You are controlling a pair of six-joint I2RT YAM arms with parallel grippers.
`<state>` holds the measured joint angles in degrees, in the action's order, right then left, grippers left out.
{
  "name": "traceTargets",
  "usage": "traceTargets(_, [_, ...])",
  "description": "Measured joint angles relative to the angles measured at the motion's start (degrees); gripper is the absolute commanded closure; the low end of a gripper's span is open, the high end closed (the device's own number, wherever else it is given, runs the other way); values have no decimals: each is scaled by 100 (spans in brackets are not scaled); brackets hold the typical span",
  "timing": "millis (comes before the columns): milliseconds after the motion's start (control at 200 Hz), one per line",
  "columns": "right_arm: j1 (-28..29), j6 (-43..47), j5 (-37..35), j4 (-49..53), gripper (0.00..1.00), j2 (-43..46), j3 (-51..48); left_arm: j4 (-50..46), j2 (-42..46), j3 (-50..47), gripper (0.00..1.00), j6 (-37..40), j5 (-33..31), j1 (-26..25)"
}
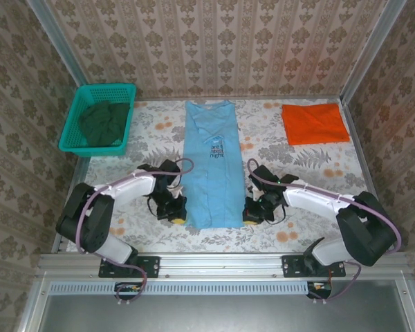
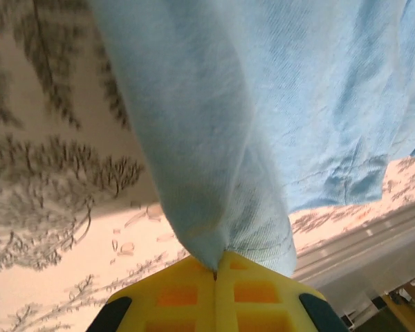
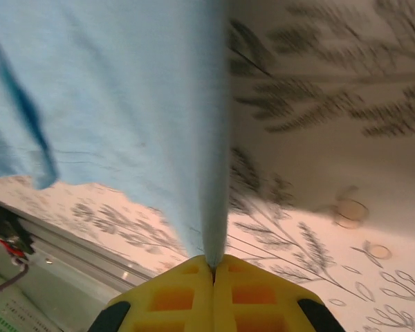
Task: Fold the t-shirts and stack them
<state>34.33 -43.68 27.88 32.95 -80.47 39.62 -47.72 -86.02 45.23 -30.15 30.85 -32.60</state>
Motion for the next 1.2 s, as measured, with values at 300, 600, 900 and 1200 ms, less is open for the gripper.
traceTargets(300, [0, -17, 192, 289, 100, 2, -258, -354, 35, -166, 100, -26, 188, -107])
traceTargets(600, [-750, -280, 387, 339, 100, 173, 695, -621, -59, 1331, 100, -26, 525, 162])
traceTargets(900, [-1788, -496, 457, 44, 100, -1370, 2712, -444, -1652, 3720, 100, -177, 675, 975])
traceTargets(1200, [-2083, -437, 428, 369, 100, -3661, 4876, -542, -3331, 5418, 100, -262, 472, 1637])
